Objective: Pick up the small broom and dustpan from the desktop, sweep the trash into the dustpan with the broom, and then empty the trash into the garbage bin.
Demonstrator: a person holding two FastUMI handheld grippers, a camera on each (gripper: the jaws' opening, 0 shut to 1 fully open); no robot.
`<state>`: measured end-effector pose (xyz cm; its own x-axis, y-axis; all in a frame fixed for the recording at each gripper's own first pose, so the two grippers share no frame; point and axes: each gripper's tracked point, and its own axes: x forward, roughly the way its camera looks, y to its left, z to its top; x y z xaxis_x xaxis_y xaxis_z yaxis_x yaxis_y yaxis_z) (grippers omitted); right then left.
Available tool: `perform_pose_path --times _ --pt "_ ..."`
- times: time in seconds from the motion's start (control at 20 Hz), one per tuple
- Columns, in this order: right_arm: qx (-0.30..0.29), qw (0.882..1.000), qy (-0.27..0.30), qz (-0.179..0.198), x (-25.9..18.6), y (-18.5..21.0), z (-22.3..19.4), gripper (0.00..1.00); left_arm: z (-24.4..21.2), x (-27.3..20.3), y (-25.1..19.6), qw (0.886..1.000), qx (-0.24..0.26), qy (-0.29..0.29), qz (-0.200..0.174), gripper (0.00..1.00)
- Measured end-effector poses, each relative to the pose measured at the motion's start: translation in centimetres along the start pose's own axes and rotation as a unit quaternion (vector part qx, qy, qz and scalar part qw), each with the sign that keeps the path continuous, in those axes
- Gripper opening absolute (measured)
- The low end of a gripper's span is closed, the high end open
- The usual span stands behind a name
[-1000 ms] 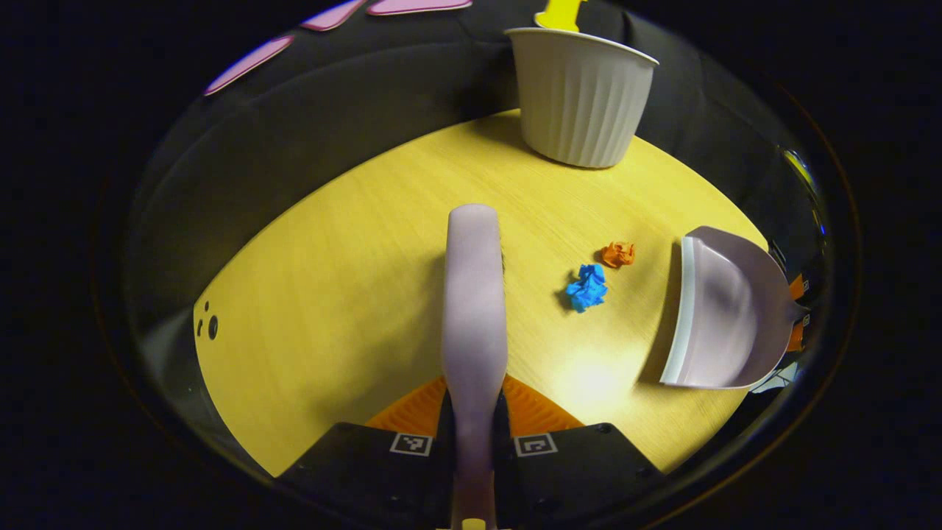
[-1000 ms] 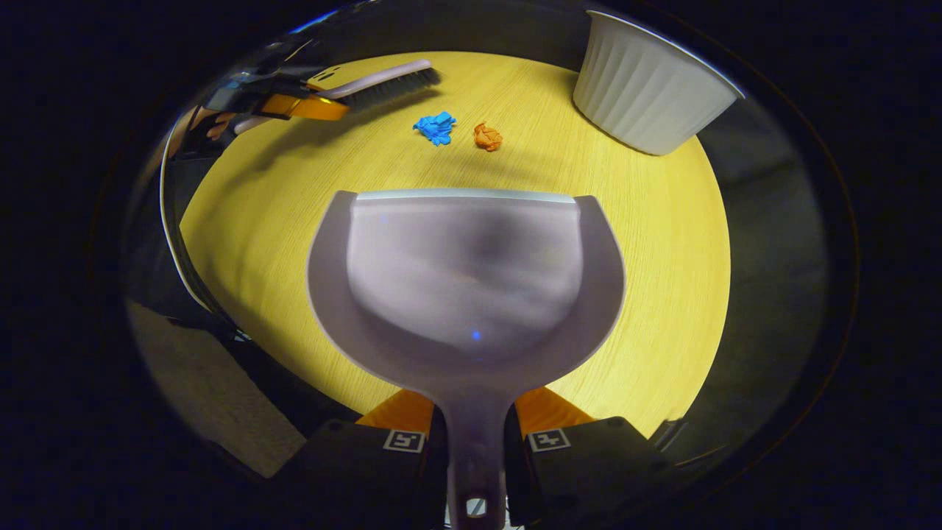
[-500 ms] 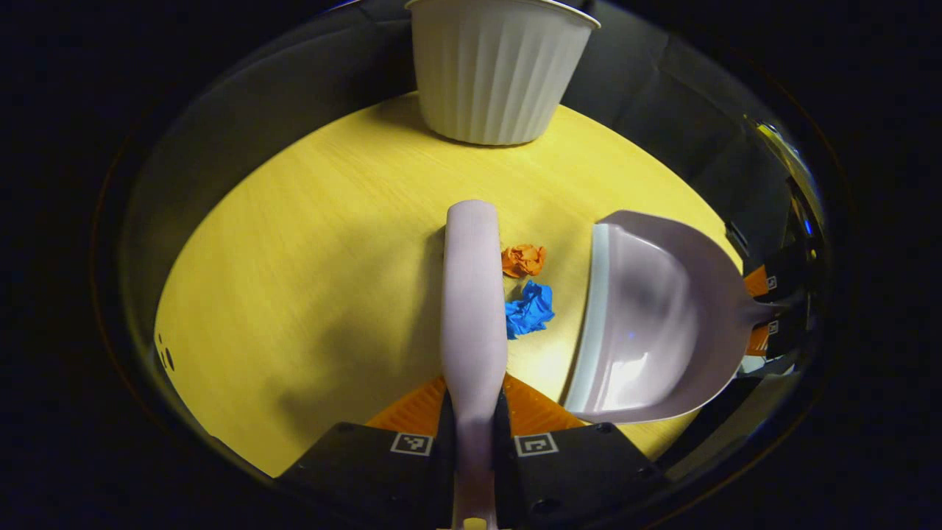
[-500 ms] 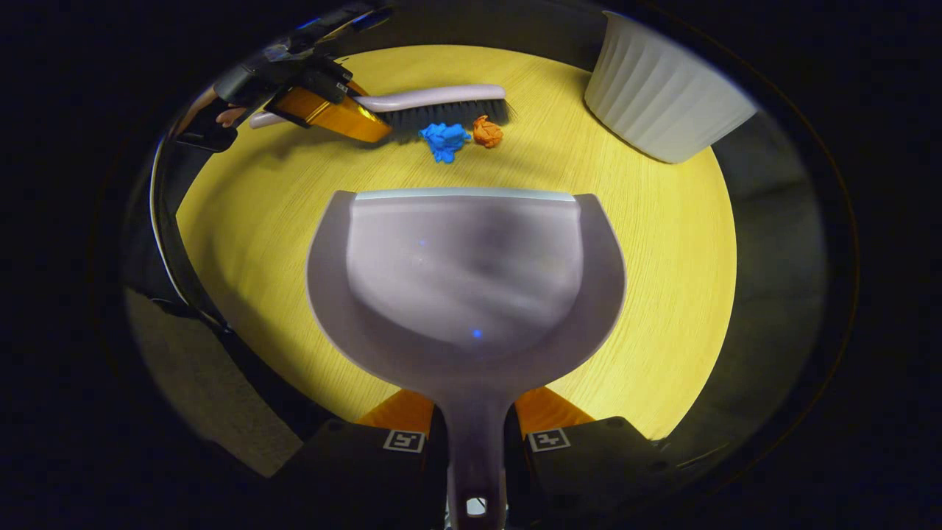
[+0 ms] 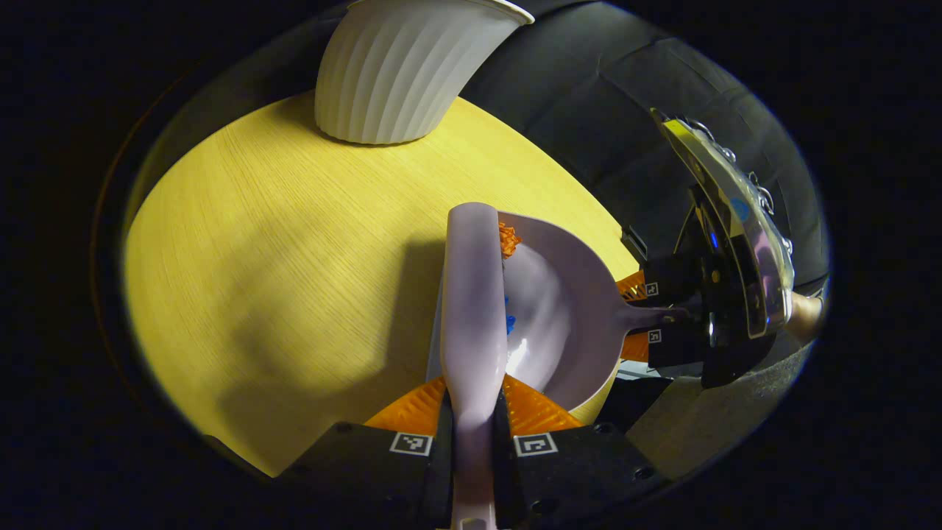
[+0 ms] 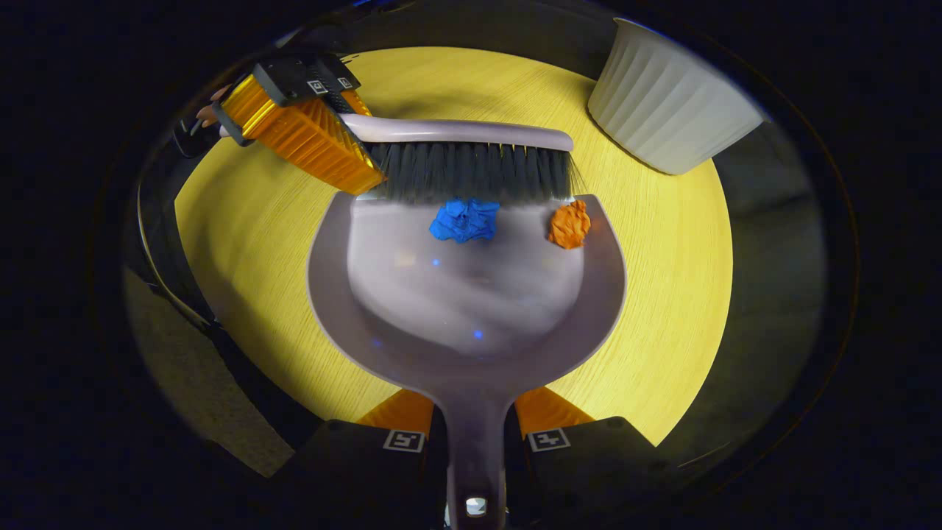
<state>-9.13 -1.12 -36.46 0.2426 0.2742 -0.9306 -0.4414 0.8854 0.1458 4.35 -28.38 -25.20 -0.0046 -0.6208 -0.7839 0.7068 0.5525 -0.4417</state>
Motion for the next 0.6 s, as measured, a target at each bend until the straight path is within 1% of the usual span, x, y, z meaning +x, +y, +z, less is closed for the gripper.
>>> perform_pose_path --times 0.05,0.1,0.2,0.25,0.3,0.45,0.5,0.55,0.6 --pt "0.005 1.0 -0.009 -0.002 0.2 0.0 -0.1 0.31 0.1 0.0 0.0 1.0 -0.005 -0.009 0.006 0.26" --pt "0.009 1.0 -0.02 -0.005 0.2 0.1 0.2 0.31 0.3 -0.2 0.1 1.0 -0.012 -0.018 0.014 0.26" --pt "0.014 0.999 -0.04 -0.015 0.5 0.0 0.2 0.41 0.4 -0.7 0.8 0.998 -0.022 -0.035 0.044 0.26" --pt "0.017 0.999 -0.047 -0.022 0.6 0.1 0.2 0.36 0.5 -1.0 1.2 0.997 -0.029 -0.046 0.057 0.26" --pt "0.023 0.998 -0.049 -0.028 0.2 0.2 0.3 0.36 0.5 -1.5 1.5 0.995 -0.035 -0.058 0.071 0.26" --pt "0.056 0.997 -0.047 -0.039 -1.5 0.7 0.8 0.36 0.1 -3.2 3.2 0.987 -0.048 -0.087 0.124 0.25" --pt "0.067 0.996 -0.046 -0.044 -2.0 0.8 1.2 0.31 -0.3 -3.9 3.7 0.984 -0.052 -0.095 0.14 0.26" --pt "0.075 0.995 -0.045 -0.049 -2.4 1.0 1.6 0.36 -1.4 -3.7 4.2 0.981 -0.056 -0.104 0.154 0.26" --pt "0.081 0.994 -0.045 -0.054 -2.9 0.9 2.2 0.36 -2.2 -3.5 4.4 0.979 -0.06 -0.11 0.16 0.26"
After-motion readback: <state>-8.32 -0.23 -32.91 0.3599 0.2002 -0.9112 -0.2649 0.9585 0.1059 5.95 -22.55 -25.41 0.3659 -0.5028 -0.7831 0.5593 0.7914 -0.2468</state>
